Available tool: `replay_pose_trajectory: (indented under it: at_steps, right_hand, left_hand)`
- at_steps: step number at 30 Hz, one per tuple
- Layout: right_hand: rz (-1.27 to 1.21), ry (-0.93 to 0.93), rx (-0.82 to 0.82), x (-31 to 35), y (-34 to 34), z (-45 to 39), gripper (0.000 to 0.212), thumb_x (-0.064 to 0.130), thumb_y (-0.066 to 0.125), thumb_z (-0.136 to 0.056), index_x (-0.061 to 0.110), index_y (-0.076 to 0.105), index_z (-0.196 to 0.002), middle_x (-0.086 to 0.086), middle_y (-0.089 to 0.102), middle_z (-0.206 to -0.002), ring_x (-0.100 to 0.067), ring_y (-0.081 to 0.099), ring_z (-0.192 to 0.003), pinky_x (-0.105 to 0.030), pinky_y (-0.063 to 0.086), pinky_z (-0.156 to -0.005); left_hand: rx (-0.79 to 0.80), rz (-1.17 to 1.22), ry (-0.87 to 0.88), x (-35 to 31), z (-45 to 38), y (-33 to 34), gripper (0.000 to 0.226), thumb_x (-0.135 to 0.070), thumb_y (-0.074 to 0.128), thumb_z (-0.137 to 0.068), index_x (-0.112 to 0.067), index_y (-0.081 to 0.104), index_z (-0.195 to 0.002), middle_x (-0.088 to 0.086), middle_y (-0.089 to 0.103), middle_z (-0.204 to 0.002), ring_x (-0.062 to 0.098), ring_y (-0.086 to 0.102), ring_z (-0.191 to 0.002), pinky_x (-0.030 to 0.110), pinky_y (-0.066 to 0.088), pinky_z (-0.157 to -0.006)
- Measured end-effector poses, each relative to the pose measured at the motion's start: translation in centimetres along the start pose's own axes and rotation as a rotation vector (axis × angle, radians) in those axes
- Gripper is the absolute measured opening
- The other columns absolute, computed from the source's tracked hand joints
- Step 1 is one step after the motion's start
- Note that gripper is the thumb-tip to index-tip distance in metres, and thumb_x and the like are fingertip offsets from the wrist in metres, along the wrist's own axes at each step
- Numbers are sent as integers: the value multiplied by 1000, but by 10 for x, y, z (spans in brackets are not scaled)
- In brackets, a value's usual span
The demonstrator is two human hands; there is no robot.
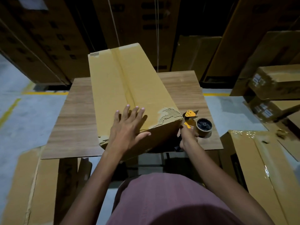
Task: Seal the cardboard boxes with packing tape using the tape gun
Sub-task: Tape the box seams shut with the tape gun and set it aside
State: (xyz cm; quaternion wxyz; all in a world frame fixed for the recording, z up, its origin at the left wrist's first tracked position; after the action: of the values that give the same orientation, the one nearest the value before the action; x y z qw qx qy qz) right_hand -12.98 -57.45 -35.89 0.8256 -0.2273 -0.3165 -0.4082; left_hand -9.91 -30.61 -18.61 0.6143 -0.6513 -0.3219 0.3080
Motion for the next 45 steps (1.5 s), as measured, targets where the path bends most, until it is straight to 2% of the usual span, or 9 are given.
replay_pose_trajectory:
  at_steps: [4,8,13,18,22,25,30,36,45]
  right_hand:
    - [-11,-487,-93,56,3,119,65,31,63,-95,10,30,-147,-12,39,-145,-29,43,-133,-39,40,-102]
    - [317,-1267,202,48,10,186,44,40,49,-102,12,50,-136,-7,51,-140,-25,46,-134,-37,33,-111]
    - [1050,-1599,250,15,28,174,52,60,43,-101,23,62,-132,2,58,-143,-23,43,-139,-46,24,-112]
    - [1037,-1829,218,21,19,149,40,33,54,-99,18,65,-134,-1,64,-141,-27,52,-134,-42,29,-106]
    - [866,-1728,331,25,11,155,48,6,60,-87,16,67,-134,1,63,-143,-22,48,-141,-43,29,-112]
    - [929,-1606,334,25,17,182,42,24,49,-96,18,67,-133,1,61,-145,-25,44,-142,-51,27,-113]
    - [1279,-1378,318,20,25,220,68,49,17,-99,20,44,-154,2,35,-165,-27,13,-157,-59,10,-117]
    - [1479,-1212,360,25,29,245,78,54,-5,-95,27,20,-164,9,13,-172,-25,-7,-159,-64,6,-117]
    - [1657,-984,341,57,105,239,61,48,11,-110,29,0,-166,9,-5,-174,-31,-21,-157,-67,-5,-120]
  left_hand:
    - [45,-56,-170,3,16,8,111,-88,24,-78,-21,-4,-162,12,9,-169,37,3,-155,63,5,-120]
    - [100,-31,-139,4,18,9,105,-82,17,-85,-11,8,-162,16,14,-168,34,12,-156,55,13,-125]
    - [194,85,4,13,19,-5,79,-49,38,-104,-9,2,-162,17,-4,-169,29,-6,-157,39,-5,-125]
    - [98,200,65,17,29,-5,71,-35,52,-103,-15,18,-162,16,-6,-168,27,-6,-156,37,-5,-124]
    - [31,260,24,17,32,-4,68,-53,31,-98,-20,34,-158,12,13,-169,27,7,-157,45,7,-127]
    - [9,358,-32,14,30,-7,74,-54,10,-99,-18,43,-154,5,34,-163,21,15,-156,44,9,-127]
    - [68,255,-72,22,17,-6,88,-56,-13,-93,-26,45,-152,-1,41,-159,18,23,-153,51,7,-125]
    - [86,210,-73,52,-1,-3,87,-59,-17,-94,-36,47,-149,4,54,-148,19,27,-151,56,6,-123]
    - [142,228,34,104,-60,5,80,-61,-10,-97,-35,45,-149,-3,47,-153,23,11,-153,64,1,-120]
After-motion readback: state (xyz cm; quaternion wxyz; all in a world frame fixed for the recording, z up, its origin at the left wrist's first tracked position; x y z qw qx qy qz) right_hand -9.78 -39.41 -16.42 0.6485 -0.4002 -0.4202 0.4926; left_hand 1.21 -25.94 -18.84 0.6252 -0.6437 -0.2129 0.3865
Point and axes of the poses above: each hand's wrist, its own z-axis away from the middle knuckle, its own y-axis out of the palm, x = y × z, the point moved 1 cm from there along -z, towards the middle knuckle
